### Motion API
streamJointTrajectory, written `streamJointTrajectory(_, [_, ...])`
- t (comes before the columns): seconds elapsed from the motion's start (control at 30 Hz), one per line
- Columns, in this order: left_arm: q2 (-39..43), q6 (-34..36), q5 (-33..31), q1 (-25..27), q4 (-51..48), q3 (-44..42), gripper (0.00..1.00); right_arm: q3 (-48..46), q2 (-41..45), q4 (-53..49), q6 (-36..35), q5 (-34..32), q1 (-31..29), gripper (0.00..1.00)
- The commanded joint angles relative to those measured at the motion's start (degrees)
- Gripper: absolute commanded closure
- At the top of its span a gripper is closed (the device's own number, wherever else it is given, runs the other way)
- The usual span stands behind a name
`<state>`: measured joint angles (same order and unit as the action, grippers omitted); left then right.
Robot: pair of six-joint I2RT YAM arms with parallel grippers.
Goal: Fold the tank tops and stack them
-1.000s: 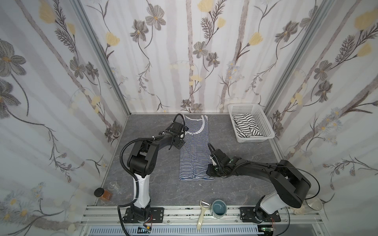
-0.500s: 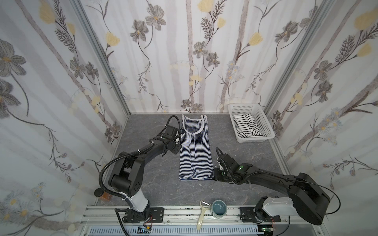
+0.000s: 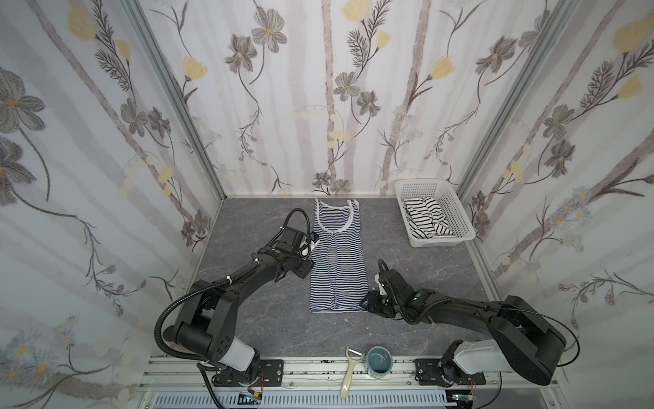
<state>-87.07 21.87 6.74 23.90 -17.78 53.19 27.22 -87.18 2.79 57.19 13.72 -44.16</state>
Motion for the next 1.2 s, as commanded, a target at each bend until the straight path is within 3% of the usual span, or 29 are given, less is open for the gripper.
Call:
streamJointTrajectory(0.0, [0.41, -0.42, 1.49, 0.02, 0.99, -0.26, 0.34, -2.04, 0.54, 2.69, 4.27, 1.57, 0.41, 0.56])
streamJointTrajectory(0.37, [2.59, 1.49, 1.32, 2.49, 0.77, -3.28, 0.34, -5.88, 2.96, 8.55, 6.97, 3.9, 2.28, 0.84])
streamJointTrajectory(0.67, [3.43, 1.68, 0.33, 4.46, 0.51, -5.08, 0.34, -5.68, 4.68, 8.01, 6.29, 4.36, 3.11, 1.0])
streamJointTrajectory(0.93, [5.47, 4.49, 0.51, 8.97, -2.35, -7.54, 0.34, -1.91, 7.37, 4.13, 4.28, 4.33, 3.52, 1.0])
streamJointTrajectory(1.17, [8.33, 2.62, 0.99, 14.87, -5.51, -9.18, 0.33, 2.55, 6.26, 2.68, 2.34, 5.33, 5.68, 1.0])
